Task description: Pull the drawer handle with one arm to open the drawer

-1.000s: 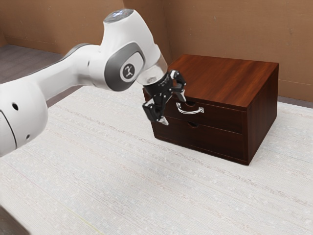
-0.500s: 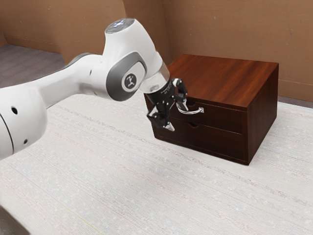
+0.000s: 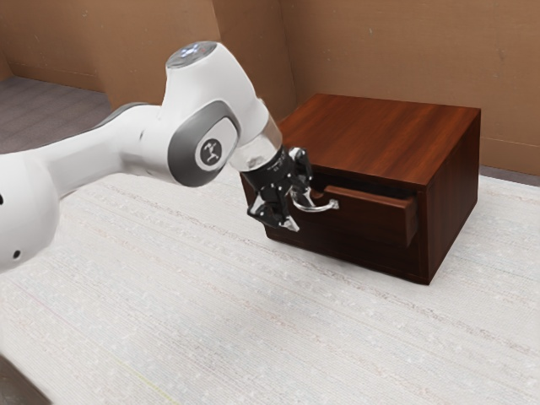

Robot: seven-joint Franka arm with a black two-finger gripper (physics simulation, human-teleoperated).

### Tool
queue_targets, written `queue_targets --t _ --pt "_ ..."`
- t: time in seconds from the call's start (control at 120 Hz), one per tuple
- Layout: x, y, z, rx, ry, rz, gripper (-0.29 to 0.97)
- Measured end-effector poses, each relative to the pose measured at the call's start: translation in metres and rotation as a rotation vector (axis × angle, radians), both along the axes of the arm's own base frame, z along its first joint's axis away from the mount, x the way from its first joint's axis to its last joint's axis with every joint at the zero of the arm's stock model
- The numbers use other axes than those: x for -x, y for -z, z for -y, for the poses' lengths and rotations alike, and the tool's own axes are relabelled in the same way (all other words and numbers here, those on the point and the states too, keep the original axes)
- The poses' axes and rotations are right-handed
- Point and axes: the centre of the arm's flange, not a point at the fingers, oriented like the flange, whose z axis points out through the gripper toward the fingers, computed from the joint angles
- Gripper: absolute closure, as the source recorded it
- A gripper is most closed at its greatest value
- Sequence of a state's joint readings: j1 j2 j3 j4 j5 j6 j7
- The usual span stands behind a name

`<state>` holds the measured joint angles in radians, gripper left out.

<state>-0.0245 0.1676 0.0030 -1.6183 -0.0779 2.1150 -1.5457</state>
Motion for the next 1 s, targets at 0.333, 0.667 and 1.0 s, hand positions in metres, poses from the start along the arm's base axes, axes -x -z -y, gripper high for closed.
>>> queue_targets --t 0.333,0.667,1.0 --pt "0.021 0.004 0.0 0.004 -0.007 -0.006 0.46" --pt "0.034 0.005 0.001 0.002 -0.009 -0.008 0.59" --pt "0.056 0.004 0.003 -0.002 -0.004 -0.016 0.61"
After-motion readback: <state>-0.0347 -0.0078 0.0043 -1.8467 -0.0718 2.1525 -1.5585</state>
